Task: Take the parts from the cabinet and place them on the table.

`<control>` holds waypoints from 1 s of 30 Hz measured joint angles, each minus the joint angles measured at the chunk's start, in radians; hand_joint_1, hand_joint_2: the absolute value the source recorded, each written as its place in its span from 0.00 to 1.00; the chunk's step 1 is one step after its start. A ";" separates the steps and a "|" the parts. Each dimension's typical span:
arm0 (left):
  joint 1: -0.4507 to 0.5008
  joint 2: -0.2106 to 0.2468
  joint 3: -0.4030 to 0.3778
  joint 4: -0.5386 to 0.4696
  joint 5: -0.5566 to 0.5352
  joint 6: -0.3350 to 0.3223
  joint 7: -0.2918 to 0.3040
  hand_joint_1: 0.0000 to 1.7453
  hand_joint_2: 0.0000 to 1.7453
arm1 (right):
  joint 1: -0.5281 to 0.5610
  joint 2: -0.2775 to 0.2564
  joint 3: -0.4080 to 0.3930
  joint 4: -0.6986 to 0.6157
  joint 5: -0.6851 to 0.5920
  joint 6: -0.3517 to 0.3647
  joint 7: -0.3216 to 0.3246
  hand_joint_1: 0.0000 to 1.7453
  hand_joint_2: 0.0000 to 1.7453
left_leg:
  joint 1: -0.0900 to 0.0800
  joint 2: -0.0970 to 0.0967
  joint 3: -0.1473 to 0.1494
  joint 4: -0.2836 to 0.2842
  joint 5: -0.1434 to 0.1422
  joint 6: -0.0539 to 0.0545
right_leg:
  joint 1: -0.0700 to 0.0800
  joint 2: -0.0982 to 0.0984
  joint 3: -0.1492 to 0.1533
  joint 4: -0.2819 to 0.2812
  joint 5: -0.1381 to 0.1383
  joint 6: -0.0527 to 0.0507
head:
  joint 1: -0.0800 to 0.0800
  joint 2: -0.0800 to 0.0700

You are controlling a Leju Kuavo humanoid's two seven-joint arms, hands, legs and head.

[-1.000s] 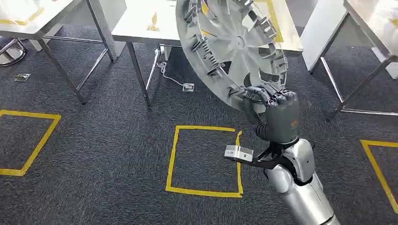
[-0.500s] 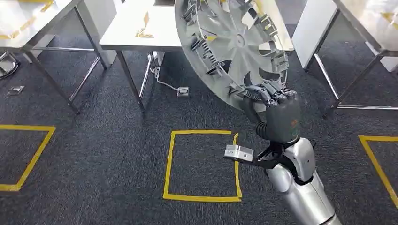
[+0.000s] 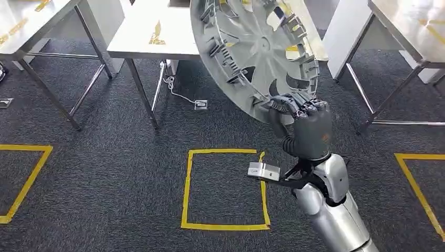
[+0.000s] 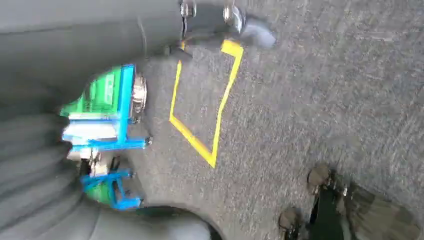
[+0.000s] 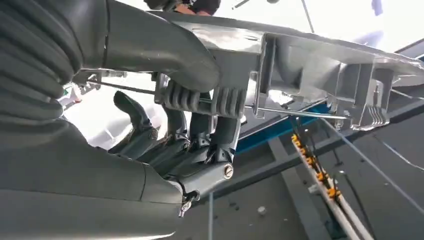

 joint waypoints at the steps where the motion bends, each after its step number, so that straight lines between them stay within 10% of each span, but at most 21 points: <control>1: 0.000 0.000 0.000 0.000 0.000 0.000 0.000 0.00 1.00 | 0.001 0.002 0.000 0.000 0.002 -0.004 -0.001 1.00 1.00 | -0.001 0.000 0.002 0.000 -0.003 0.003 | 0.000 0.000 -0.048 0.086 -0.037 0.003 | 0.000 0.000; 4: 0.001 0.001 0.001 0.000 0.000 0.000 -0.001 0.00 1.00 | 0.005 0.005 0.000 0.000 0.008 -0.005 -0.002 1.00 1.00 | -0.004 0.000 0.013 0.000 -0.014 0.007 | 0.000 0.000 -0.154 0.241 -0.060 0.003 | 0.000 0.000; 8: 0.001 0.000 0.001 0.000 0.000 -0.002 0.000 0.00 1.00 | 0.003 0.008 0.000 -0.003 0.020 0.003 0.001 1.00 1.00 | -0.007 -0.003 0.044 -0.001 -0.036 0.002 | 0.014 -0.003 -0.038 -0.065 0.129 -0.034 | 0.000 0.000; 14: 0.002 0.003 0.001 -0.001 -0.004 -0.006 0.003 0.00 1.00 | 0.009 0.008 0.000 -0.028 0.021 0.003 0.005 1.00 1.00 | -0.010 -0.001 0.051 0.010 -0.058 -0.033 | 0.011 -0.001 -0.004 -0.109 0.111 -0.050 | -0.003 0.000; 18: 0.003 0.006 0.002 0.000 -0.003 -0.008 -0.001 0.00 1.00 | 0.017 0.011 0.000 -0.044 0.021 0.011 0.007 1.00 1.00 | -0.001 -0.001 -0.100 0.278 -0.162 -0.052 | 0.007 -0.002 0.016 -0.110 0.092 -0.062 | -0.010 0.000; 20: 0.007 0.009 0.003 0.000 -0.001 -0.007 0.002 0.00 1.00 | 0.019 0.014 0.000 -0.045 0.021 0.017 0.015 1.00 1.00 | 0.002 -0.001 -0.118 0.273 -0.117 -0.058 | 0.004 0.006 0.027 -0.105 0.080 -0.057 | -0.010 0.000; 23: 0.010 0.012 0.003 0.000 0.000 -0.007 0.002 0.00 1.00 | 0.018 0.018 0.001 -0.050 0.021 0.026 0.020 1.00 1.00 | 0.010 -0.008 -0.022 0.028 0.027 -0.065 | -0.003 0.016 0.042 -0.088 0.054 -0.042 | -0.010 0.000; 28: 0.008 0.008 0.003 0.001 0.001 -0.007 -0.009 0.00 1.00 | 0.013 0.023 0.005 -0.059 0.019 0.031 0.022 1.00 1.00 | 0.005 -0.014 -0.004 0.011 -0.006 -0.023 | 0.000 0.031 0.040 -0.086 0.040 -0.014 | -0.012 0.000; 30: 0.010 0.010 0.003 0.000 0.004 -0.001 -0.009 0.00 1.00 | 0.012 0.022 0.005 -0.067 0.011 0.032 0.021 1.00 1.00 | 0.009 -0.008 0.005 0.007 -0.011 -0.009 | 0.000 0.008 0.021 -0.031 0.014 -0.003 | -0.006 0.000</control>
